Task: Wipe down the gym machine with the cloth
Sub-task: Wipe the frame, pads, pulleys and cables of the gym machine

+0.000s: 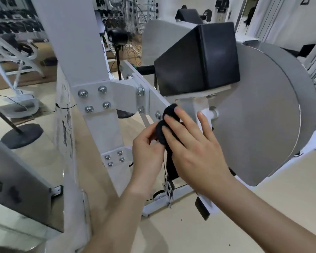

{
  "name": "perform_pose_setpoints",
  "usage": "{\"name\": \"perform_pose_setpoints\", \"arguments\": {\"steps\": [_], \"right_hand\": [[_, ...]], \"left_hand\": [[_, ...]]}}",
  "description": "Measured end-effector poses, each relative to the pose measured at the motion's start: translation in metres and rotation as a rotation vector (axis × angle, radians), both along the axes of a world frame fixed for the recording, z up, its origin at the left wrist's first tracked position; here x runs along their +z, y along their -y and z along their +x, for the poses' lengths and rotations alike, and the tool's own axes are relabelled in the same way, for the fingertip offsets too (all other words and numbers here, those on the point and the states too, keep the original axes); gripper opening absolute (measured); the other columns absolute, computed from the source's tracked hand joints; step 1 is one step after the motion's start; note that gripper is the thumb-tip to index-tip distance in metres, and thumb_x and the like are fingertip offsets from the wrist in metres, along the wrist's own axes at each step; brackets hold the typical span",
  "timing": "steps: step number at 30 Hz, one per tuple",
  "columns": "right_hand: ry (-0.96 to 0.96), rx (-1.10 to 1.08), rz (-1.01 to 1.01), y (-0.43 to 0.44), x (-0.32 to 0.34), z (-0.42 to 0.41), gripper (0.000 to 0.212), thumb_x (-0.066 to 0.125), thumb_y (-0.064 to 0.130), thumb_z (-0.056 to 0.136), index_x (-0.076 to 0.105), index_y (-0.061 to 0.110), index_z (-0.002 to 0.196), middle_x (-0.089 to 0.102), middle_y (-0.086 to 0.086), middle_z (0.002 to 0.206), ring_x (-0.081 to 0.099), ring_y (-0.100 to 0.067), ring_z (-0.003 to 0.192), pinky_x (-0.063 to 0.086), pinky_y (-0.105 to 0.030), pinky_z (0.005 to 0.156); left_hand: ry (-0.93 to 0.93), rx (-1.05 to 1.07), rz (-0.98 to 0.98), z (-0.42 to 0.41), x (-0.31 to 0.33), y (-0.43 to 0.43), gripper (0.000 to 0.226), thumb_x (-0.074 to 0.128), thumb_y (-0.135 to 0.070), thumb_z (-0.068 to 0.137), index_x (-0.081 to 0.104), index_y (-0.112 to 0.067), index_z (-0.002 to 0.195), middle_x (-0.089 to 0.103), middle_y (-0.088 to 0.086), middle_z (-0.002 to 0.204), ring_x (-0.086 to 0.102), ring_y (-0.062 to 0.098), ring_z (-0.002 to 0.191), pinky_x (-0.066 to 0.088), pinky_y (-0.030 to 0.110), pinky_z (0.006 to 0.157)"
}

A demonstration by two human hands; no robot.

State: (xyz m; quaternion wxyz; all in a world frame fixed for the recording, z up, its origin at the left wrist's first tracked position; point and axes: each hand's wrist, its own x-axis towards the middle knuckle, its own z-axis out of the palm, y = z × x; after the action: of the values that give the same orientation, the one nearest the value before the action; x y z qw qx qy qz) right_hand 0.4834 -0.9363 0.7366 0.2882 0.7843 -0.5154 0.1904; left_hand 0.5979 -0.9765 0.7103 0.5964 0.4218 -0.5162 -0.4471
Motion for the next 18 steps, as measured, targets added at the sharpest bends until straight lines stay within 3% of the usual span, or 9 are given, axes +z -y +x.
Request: {"name": "perform_pose_setpoints", "arguments": {"steps": [2,4,6,9,11,13,14,16,18], "right_hand": [[-0.095,0.020,0.050,-0.012,0.001,-0.001,0.037,0.038,0.010,0.094,0.071,0.008,0.110,0.066,-0.006,0.122,0.051,-0.026,0.130,0.024,-0.050,0.117],[-0.168,0.044,0.122,-0.012,0.013,0.005,0.035,0.039,0.009,0.088,0.074,0.016,0.086,0.071,0.001,0.092,0.065,-0.022,0.104,0.018,-0.044,0.119],[-0.188,0.054,0.152,-0.002,0.030,0.014,0.028,0.043,0.007,0.084,0.068,0.019,0.079,0.066,0.003,0.081,0.064,-0.021,0.088,0.019,-0.038,0.115],[-0.242,0.006,0.084,0.021,0.051,0.023,0.031,0.034,0.009,0.095,0.065,0.008,0.097,0.064,-0.009,0.106,0.056,-0.030,0.107,0.031,-0.040,0.107],[-0.474,-0.062,0.216,0.028,0.047,0.022,0.042,0.025,0.016,0.098,0.061,0.003,0.115,0.055,-0.017,0.126,0.038,-0.035,0.128,0.019,-0.050,0.115],[-0.679,-0.045,0.276,0.023,0.037,0.016,0.038,0.033,0.021,0.097,0.065,0.007,0.111,0.058,-0.017,0.123,0.037,-0.037,0.130,0.010,-0.054,0.118],[-0.733,-0.011,0.266,0.019,0.035,0.013,0.033,0.038,0.021,0.095,0.069,0.013,0.103,0.064,-0.012,0.114,0.045,-0.035,0.124,0.015,-0.053,0.118],[-0.675,0.121,0.237,0.016,0.035,0.010,0.026,0.046,0.017,0.090,0.069,0.022,0.081,0.066,0.001,0.087,0.058,-0.024,0.098,0.039,-0.042,0.106],[-0.559,0.151,0.267,0.025,0.045,0.020,0.019,0.053,0.015,0.083,0.063,0.024,0.069,0.059,0.005,0.073,0.056,-0.020,0.080,0.046,-0.032,0.077]], "left_hand": [[0.016,-0.048,0.044,0.002,-0.014,-0.009,0.040,0.057,0.006,0.086,0.072,-0.029,0.101,0.074,-0.010,0.098,0.067,0.006,0.097,0.051,0.016,0.080],[-0.075,-0.162,0.189,0.003,-0.022,-0.020,0.040,0.056,0.011,0.085,0.074,-0.025,0.082,0.072,-0.008,0.083,0.067,0.009,0.080,0.052,0.015,0.068],[-0.113,-0.202,0.262,0.006,-0.024,-0.024,0.032,0.057,0.007,0.087,0.071,-0.015,0.068,0.067,0.000,0.069,0.061,0.011,0.065,0.053,0.019,0.061],[-0.252,-0.132,0.222,0.016,-0.019,-0.012,0.013,0.059,-0.010,0.093,0.070,-0.006,0.099,0.074,0.007,0.090,0.070,0.012,0.083,0.058,0.029,0.076],[-0.360,-0.157,0.203,0.021,-0.020,-0.006,0.020,0.059,-0.015,0.094,0.061,-0.014,0.115,0.072,0.010,0.102,0.069,0.015,0.092,0.058,0.034,0.077],[-0.387,-0.222,0.208,0.018,-0.025,-0.009,0.027,0.062,-0.016,0.089,0.055,-0.020,0.114,0.070,0.006,0.104,0.068,0.013,0.089,0.056,0.031,0.072],[-0.397,-0.262,0.219,0.016,-0.029,-0.013,0.028,0.063,-0.018,0.085,0.057,-0.022,0.111,0.070,0.004,0.104,0.067,0.012,0.089,0.055,0.030,0.071],[-0.449,-0.323,0.239,0.013,-0.040,-0.022,0.028,0.066,-0.023,0.078,0.065,-0.023,0.106,0.069,0.003,0.105,0.067,0.013,0.093,0.055,0.032,0.075],[-0.499,-0.330,0.240,0.015,-0.047,-0.026,0.031,0.067,-0.027,0.076,0.066,-0.025,0.107,0.069,0.005,0.109,0.067,0.017,0.100,0.054,0.036,0.081]]}}
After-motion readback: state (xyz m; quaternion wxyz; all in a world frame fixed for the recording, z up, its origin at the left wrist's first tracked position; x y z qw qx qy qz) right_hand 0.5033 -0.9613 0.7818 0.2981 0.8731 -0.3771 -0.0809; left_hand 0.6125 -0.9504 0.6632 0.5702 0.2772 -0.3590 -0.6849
